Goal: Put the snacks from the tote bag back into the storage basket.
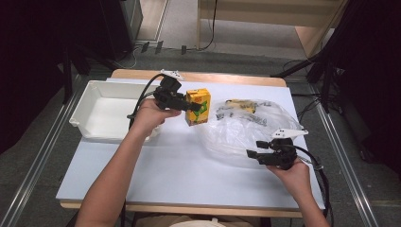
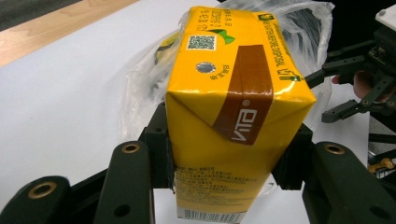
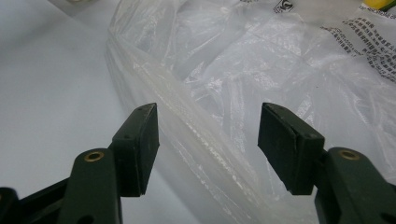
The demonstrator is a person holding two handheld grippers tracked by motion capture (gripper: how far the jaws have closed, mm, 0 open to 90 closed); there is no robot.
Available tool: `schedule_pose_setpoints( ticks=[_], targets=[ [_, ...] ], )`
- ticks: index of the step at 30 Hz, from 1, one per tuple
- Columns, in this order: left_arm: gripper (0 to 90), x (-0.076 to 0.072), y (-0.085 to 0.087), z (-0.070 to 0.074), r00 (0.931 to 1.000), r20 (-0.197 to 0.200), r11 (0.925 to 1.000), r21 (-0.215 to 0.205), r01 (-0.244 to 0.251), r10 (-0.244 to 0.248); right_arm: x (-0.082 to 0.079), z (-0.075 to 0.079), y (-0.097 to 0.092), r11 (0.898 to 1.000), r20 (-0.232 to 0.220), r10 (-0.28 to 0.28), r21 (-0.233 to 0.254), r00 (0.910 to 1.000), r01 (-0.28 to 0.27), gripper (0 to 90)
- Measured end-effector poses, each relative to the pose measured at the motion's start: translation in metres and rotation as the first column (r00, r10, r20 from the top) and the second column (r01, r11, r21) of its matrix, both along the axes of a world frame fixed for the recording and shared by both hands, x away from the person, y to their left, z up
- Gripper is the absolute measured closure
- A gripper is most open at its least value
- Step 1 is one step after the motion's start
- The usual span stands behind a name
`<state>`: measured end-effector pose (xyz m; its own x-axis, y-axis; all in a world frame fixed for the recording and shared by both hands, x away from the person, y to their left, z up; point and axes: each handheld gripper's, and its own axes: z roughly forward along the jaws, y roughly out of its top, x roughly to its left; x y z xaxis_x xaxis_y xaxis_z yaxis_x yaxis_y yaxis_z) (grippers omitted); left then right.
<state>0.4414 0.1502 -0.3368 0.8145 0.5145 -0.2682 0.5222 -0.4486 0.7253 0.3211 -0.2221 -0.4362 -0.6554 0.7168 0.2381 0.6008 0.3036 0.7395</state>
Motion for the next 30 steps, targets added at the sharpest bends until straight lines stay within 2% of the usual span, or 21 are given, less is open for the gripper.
schedule_pose_setpoints(
  ticks=[12,15,18,30],
  targets=[
    [52.6,0.003,0.018,0.005,0.9992,0.006,0.9991,-0.016,-0.04,0.04,0.0,0.0,0.0,1.0,0.003,0.0,0.0,1.0,0.0,39.4],
    [52.5,0.004,0.023,0.009,0.9981,0.011,0.9982,-0.009,-0.06,0.06,0.0,0.0,0.0,1.0,0.004,-0.001,0.001,1.0,0.001,39.4],
    [52.6,0.005,0.028,0.01,0.9974,0.002,0.9971,-0.025,-0.072,0.072,0.0,0.0,0.0,1.0,0.001,-0.001,0.0,1.0,0.001,39.4],
    [52.5,0.006,0.048,0.018,0.9935,0.026,0.9932,-0.039,-0.11,0.111,0.0,0.0,0.0,1.0,0.0,0.0,0.0,1.0,0.0,39.4]
  ],
)
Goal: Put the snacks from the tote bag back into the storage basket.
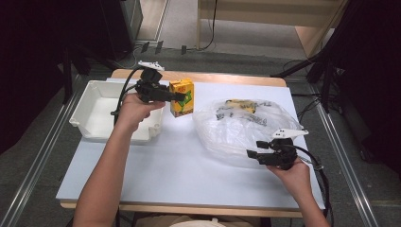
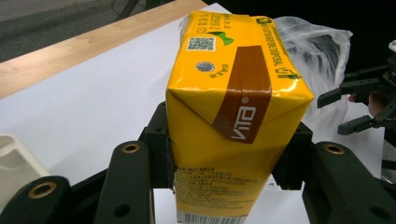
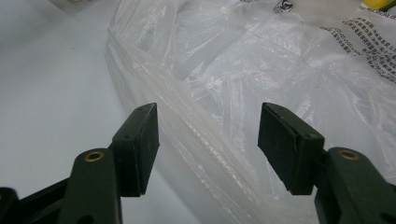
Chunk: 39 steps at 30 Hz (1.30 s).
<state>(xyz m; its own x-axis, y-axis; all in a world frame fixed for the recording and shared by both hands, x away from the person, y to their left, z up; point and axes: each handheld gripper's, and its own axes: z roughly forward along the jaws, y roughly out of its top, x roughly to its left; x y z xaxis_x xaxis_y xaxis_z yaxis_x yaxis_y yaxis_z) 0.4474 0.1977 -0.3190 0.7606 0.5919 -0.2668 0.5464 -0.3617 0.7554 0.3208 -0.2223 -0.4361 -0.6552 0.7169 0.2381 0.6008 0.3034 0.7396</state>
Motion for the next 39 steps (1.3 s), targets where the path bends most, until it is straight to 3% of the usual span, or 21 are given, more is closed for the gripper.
schedule_pose_setpoints(
  ticks=[27,39],
  targets=[
    [52.6,-0.001,0.034,0.008,0.9944,0.049,0.9954,0.016,-0.094,0.093,0.0,0.001,0.0,1.0,0.005,-0.002,0.001,1.0,0.002,39.4],
    [52.6,-0.001,0.051,0.009,0.99,0.048,0.991,0.008,-0.133,0.133,0.0,0.0,0.0,1.0,-0.002,0.001,-0.003,1.0,-0.001,39.4]
  ],
)
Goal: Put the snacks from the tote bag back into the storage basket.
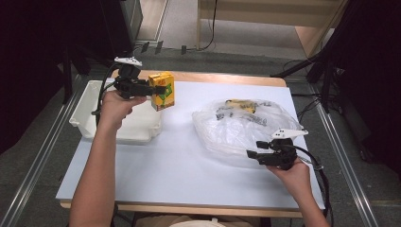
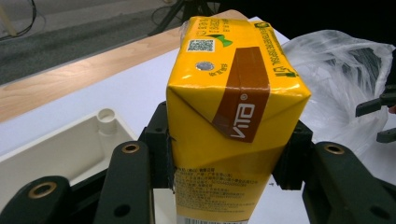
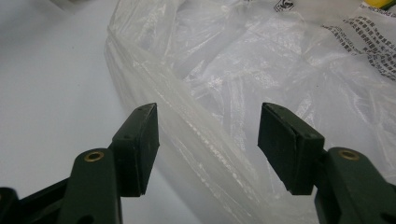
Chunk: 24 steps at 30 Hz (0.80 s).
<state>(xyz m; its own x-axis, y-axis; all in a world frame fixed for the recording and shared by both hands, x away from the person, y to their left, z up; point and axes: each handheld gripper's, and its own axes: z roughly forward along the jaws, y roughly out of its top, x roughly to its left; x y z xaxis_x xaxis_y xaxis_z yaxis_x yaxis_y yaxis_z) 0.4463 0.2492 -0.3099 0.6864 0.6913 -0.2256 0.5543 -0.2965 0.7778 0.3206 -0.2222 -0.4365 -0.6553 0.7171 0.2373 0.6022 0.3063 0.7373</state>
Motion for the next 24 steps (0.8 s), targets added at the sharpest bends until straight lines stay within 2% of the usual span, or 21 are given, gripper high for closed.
schedule_pose_setpoints(
  ticks=[16,24],
  targets=[
    [52.6,0.003,0.015,-0.003,0.9993,-0.005,0.9993,0.002,-0.038,0.038,0.0,0.001,-0.001,1.0,0.004,0.001,0.003,1.0,-0.001,39.3],
    [52.6,0.003,0.02,-0.004,0.9986,0.008,0.9986,0.004,-0.052,0.052,0.0,0.001,0.0,1.0,0.004,0.003,0.004,1.0,-0.003,39.3]
  ],
)
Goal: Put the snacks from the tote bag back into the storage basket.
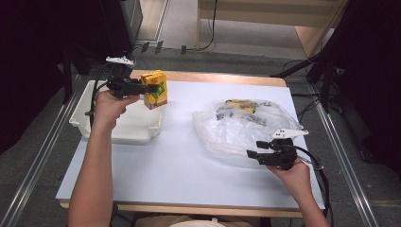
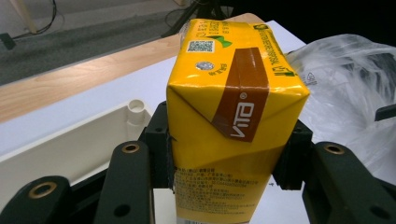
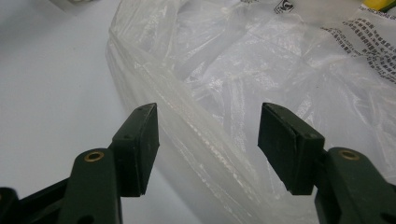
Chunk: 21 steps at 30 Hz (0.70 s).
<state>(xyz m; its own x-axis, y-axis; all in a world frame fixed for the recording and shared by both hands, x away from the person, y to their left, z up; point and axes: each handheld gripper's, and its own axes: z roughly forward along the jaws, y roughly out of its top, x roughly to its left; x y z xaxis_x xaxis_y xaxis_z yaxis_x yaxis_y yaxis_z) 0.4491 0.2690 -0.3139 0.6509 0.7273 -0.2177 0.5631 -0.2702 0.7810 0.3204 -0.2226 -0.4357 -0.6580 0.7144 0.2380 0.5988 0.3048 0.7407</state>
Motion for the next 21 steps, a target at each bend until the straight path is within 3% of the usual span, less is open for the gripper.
schedule_pose_setpoints(
  ticks=[21],
  targets=[
    [52.6,0.007,0.021,-0.01,0.997,-0.009,0.997,0.007,-0.077,0.077,0.0,0.0,0.0,1.0,-0.004,0.0,-0.003,1.0,0.0,39.2]
  ],
)
